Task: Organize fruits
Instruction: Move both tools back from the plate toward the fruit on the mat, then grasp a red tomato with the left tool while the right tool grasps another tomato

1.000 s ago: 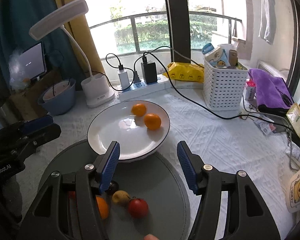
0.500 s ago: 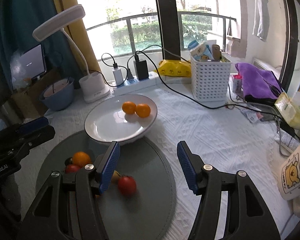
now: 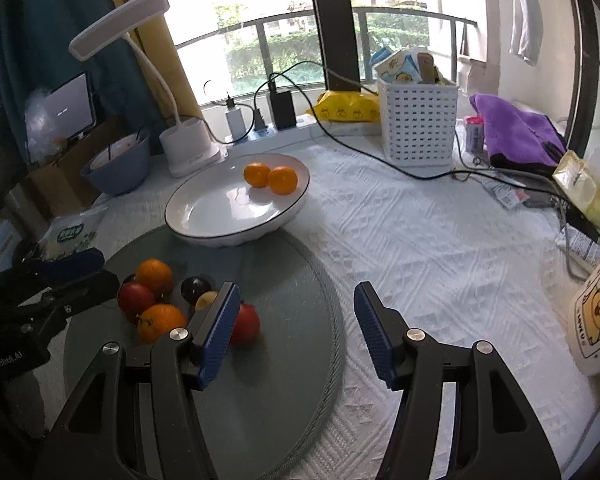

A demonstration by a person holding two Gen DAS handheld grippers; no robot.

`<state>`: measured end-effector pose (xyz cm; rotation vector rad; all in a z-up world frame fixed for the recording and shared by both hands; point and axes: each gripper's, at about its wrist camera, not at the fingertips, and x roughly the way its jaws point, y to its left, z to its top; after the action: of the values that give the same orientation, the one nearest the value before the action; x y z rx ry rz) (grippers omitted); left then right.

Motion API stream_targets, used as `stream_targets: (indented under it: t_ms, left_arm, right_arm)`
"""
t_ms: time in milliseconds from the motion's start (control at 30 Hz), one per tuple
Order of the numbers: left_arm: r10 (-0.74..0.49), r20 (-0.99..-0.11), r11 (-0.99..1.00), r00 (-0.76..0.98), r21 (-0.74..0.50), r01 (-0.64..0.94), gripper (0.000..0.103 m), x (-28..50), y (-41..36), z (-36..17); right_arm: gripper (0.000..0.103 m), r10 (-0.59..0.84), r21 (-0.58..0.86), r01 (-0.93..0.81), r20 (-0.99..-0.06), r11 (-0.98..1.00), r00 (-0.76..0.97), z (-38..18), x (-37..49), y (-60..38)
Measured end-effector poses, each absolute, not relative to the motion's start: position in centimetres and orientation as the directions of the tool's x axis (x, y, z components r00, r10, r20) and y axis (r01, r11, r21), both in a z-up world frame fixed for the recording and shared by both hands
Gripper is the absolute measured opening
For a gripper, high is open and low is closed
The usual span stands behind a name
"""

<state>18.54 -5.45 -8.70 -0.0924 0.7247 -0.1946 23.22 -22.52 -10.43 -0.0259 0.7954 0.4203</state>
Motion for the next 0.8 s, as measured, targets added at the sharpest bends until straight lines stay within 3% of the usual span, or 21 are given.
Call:
stream_targets:
  t_ms: [500,800]
  left_arm:
    - [-0.108,-0.682,0.993,0.723,-0.106,0.048,0.045,18.2,-5.0,-10.9]
    - [-0.114,-0.694,0.993,0.711,-0.109,0.052,0.045,19.3,-4.5,-11.6]
  right_arm:
    - [0.063,0.421,0.160,-0.457,-0.717,0.875,0.556,-12.4,22.3,-21.4]
    - [0.062,0.430,0.171,-0.465,-0.726,0.868,0.536,-13.0,22.7,-20.9]
